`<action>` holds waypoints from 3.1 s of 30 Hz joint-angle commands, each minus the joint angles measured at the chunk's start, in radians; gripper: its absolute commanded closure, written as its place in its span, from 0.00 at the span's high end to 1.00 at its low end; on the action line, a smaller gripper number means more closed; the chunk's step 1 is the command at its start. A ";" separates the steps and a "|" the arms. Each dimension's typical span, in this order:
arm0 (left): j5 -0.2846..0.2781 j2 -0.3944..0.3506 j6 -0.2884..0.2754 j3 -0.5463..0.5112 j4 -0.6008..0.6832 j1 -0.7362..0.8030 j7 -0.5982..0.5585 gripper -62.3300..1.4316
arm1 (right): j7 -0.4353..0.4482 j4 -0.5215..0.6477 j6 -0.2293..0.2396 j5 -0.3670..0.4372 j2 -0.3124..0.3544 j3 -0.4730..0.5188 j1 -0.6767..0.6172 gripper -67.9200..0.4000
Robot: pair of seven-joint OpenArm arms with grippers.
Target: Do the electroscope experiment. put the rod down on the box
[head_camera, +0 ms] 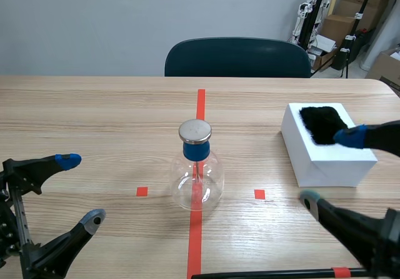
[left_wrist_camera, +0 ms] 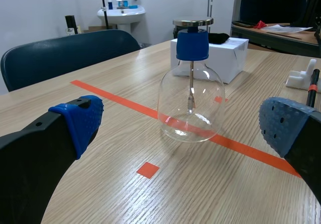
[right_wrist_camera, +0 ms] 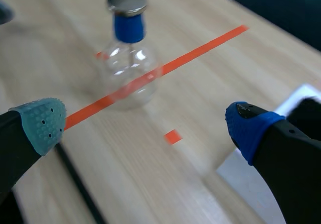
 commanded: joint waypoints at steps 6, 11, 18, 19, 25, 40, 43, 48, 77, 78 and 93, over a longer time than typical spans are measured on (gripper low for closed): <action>-0.009 -0.006 -0.001 -0.003 0.011 -0.003 -0.015 1.00 | 0.024 0.003 0.000 0.014 -0.004 0.012 0.014 1.00; -0.009 -0.006 -0.001 -0.003 0.011 -0.003 -0.015 1.00 | 0.023 0.003 0.000 0.014 -0.004 0.012 0.014 1.00; -0.009 -0.006 -0.001 -0.003 0.011 -0.003 -0.015 1.00 | 0.019 0.003 0.000 0.014 -0.004 0.012 0.014 1.00; -0.009 -0.006 -0.001 -0.003 0.011 -0.003 -0.015 1.00 | 0.013 0.003 0.000 0.014 -0.004 0.012 0.014 1.00; -0.009 -0.006 -0.001 -0.003 0.011 -0.003 -0.015 1.00 | 0.008 0.003 0.000 0.013 -0.004 0.012 0.014 1.00; -0.009 -0.006 -0.001 -0.003 0.011 -0.003 -0.015 1.00 | 0.008 0.003 0.000 0.013 -0.004 0.011 0.014 1.00; -0.009 -0.006 -0.001 -0.003 0.011 -0.003 -0.015 1.00 | 0.008 0.003 0.000 0.013 -0.004 0.011 0.014 1.00; -0.009 -0.006 -0.001 -0.003 0.011 -0.003 -0.015 1.00 | 0.008 0.003 0.000 0.013 -0.004 0.011 0.014 1.00; -0.009 -0.006 -0.001 -0.003 0.011 -0.003 -0.015 1.00 | 0.003 0.003 0.001 0.013 -0.004 0.011 0.014 1.00; -0.009 -0.006 -0.001 -0.003 0.011 -0.003 -0.015 1.00 | -0.011 0.003 0.001 0.013 -0.004 0.011 0.014 1.00; -0.009 -0.006 -0.001 -0.003 0.011 -0.003 -0.015 1.00 | -0.014 0.003 0.000 0.002 -0.004 0.011 0.014 1.00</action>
